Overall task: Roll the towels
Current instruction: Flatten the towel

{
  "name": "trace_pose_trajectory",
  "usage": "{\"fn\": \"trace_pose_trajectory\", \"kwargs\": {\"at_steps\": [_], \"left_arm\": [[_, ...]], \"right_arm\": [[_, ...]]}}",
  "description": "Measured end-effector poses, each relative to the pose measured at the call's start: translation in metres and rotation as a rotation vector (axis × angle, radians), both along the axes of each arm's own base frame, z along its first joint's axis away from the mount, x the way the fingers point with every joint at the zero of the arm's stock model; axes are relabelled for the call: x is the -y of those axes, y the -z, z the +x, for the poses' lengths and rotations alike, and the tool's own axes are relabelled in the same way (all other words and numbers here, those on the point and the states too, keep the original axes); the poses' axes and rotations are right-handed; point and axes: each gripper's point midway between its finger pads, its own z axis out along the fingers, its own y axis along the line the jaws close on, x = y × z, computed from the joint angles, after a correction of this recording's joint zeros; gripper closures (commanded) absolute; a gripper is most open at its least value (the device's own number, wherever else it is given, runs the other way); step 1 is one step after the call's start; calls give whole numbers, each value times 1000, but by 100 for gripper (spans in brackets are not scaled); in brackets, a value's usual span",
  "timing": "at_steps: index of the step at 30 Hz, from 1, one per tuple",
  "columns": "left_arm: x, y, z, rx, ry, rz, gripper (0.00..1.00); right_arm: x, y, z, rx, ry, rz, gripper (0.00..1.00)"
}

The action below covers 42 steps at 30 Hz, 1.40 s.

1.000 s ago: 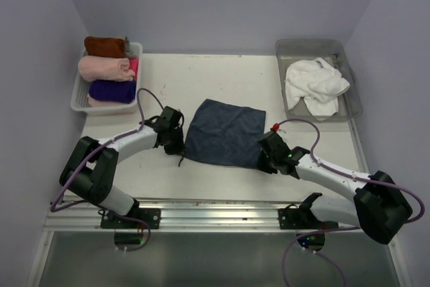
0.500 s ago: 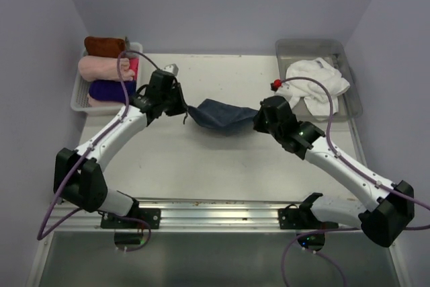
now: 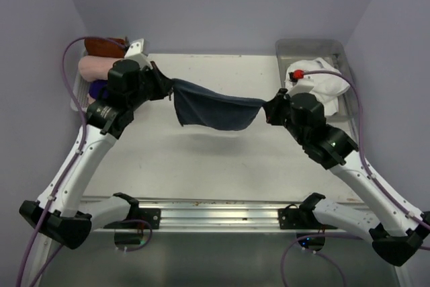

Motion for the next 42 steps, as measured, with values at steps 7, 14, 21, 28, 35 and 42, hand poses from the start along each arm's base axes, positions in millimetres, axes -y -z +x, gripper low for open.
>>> {"fn": "trace_pose_trajectory", "kwargs": {"at_steps": [7,14,21,28,35,42], "left_arm": [[-19,-27,-45,72,-8,-36,100],[-31,-51,-95,128,20,-117,100],[-29,-65,-131,143,78,-204,100],[-25,-46,-130,96,69,-256,100],[-13,42,-59,-140,-53,-140,100],[-19,147,47,-370,-182,15,100]], "right_arm": [[12,-28,-36,54,-80,60,100],[19,-53,-71,79,-162,131,100],[21,-77,-94,92,-208,219,100],[21,-49,-96,9,-172,253,100],[2,33,-36,-188,-54,34,100],[-14,130,72,-386,35,-193,100]]}}
